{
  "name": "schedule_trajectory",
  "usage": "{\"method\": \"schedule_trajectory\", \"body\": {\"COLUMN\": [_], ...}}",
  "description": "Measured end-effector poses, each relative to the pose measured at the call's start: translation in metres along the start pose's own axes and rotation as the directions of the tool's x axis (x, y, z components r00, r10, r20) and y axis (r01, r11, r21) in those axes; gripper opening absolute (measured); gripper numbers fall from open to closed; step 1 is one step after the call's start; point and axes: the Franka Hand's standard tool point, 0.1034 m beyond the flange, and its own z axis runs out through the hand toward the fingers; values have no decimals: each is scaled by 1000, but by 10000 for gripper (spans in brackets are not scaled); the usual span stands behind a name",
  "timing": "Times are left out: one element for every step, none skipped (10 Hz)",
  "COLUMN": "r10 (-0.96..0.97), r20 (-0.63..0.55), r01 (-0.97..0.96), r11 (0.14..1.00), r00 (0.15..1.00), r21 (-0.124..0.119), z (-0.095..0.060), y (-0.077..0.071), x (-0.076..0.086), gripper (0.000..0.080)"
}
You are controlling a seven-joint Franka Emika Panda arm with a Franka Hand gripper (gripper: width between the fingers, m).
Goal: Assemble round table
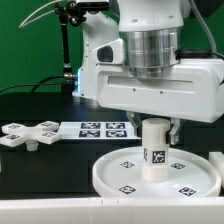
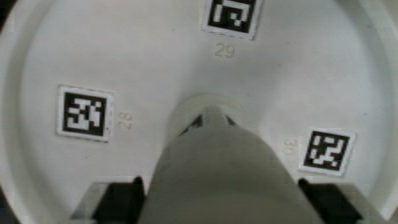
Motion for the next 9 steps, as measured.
{"method": "schedule_trajectory", "body": {"r10": [31, 115, 225, 314, 426, 549, 610, 706, 775], "r20": [1, 7, 43, 57, 78, 113, 134, 155, 165], "r01": [-31, -115, -227, -317, -431, -557, -621, -720, -791], "r11": [1000, 993, 973, 947, 901, 828, 780, 690, 608], "r00": [1000, 993, 973, 948, 901, 828, 781, 691, 611], "r21": [0, 7, 39, 54, 55, 64, 73, 70, 72], "z": [0, 0, -1, -1, 0, 0, 0, 1, 0], "y": [0, 0, 1, 1, -1, -1, -2, -4, -4], "x": [0, 0, 3, 4, 1, 1, 2, 2, 2], "gripper": [412, 412, 412, 412, 412, 412, 412, 412, 412]}}
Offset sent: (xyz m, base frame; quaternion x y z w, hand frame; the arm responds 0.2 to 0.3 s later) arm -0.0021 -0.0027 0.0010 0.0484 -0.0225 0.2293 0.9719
